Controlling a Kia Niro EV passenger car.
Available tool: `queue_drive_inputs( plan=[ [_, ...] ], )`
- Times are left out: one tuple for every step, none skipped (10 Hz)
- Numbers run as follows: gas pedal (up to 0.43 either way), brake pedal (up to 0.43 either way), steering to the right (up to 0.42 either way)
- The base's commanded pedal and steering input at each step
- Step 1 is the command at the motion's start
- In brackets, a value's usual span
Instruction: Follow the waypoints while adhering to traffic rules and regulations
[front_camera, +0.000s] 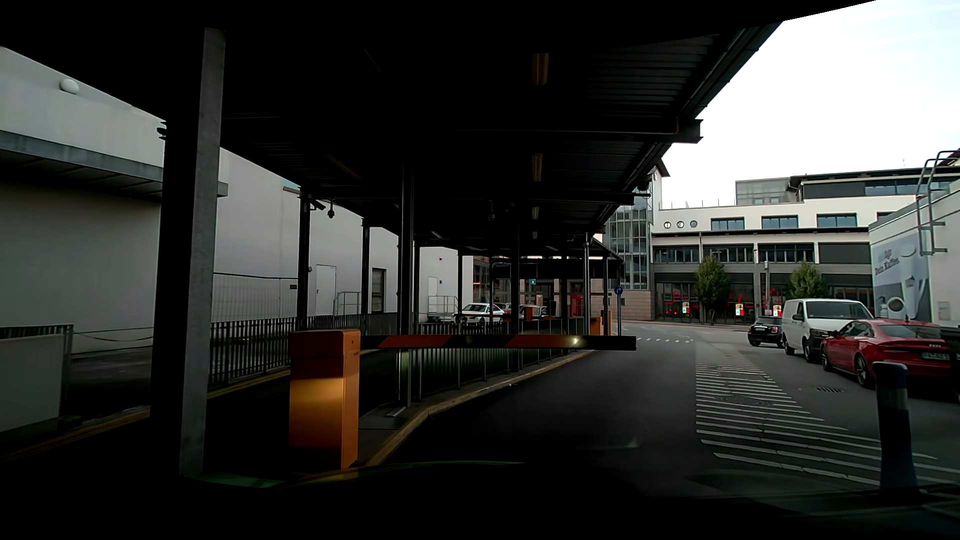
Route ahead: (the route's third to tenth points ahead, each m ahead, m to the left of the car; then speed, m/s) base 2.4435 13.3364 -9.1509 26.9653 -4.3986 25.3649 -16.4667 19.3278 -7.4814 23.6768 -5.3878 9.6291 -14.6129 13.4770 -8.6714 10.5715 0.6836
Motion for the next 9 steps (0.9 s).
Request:
queue_drive_inputs(
  plan=[
    [0.0,0.116,0.13],
    [0.0,0.122,0.124],
    [0.0,0.128,0.119],
    [0.0,0.122,0.114],
    [0.0,0.116,0.107],
    [0.0,0.11,0.098],
    [0.0,0.116,0.092],
    [0.0,0.122,0.081],
    [0.0,0.134,0.07]
  ],
)
